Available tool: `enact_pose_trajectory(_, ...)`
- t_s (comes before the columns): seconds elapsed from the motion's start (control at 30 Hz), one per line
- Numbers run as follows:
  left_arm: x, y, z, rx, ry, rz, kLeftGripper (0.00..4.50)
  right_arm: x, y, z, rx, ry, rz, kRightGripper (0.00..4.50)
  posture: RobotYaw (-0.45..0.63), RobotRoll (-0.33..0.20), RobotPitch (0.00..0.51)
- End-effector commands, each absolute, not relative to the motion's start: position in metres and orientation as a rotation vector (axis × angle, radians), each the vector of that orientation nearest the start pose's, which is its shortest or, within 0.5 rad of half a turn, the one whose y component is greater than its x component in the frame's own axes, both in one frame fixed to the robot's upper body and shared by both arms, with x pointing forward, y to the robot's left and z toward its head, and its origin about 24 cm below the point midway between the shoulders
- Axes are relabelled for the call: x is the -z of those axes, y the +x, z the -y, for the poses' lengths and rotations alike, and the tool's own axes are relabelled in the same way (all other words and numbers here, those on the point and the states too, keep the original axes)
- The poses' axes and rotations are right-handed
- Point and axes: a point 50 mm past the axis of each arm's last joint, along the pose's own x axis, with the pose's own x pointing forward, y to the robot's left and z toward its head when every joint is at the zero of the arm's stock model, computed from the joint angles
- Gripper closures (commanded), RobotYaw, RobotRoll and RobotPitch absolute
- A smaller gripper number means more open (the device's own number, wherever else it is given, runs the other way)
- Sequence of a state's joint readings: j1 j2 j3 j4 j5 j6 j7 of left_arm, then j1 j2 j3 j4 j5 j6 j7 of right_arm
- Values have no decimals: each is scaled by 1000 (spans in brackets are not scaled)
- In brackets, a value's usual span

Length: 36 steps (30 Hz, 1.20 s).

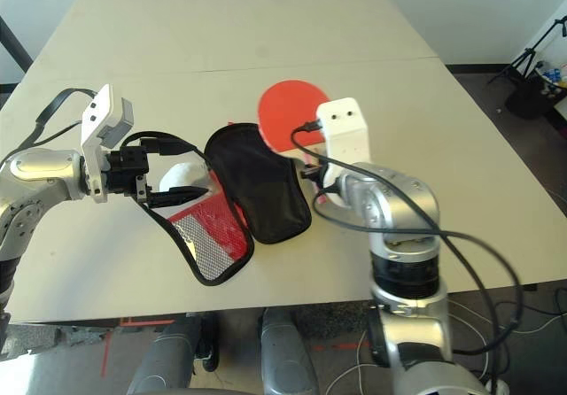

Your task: Store the ping-pong paddle in its case and zip it.

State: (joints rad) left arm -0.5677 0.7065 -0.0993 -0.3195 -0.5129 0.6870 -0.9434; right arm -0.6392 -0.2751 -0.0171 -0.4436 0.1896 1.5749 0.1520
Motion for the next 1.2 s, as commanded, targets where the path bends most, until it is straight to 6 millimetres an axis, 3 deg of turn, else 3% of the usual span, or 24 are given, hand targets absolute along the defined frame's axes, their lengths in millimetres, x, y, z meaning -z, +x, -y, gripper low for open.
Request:
enact_pose_trajectory(0.03,-203,272,-146,1207,366,-101,0,-165,282,128,-293,-166,-546,3356,-65,0,202)
enact_pose_trajectory(0.47,-202,269,-147,1201,365,-111,0,-139,278,109,-320,-144,-650,3356,-47,0,216)
enact_pose_trajectory(1.2,-199,268,-145,1219,361,-111,0,-124,261,127,-349,-179,-708,3356,-63,0,236)
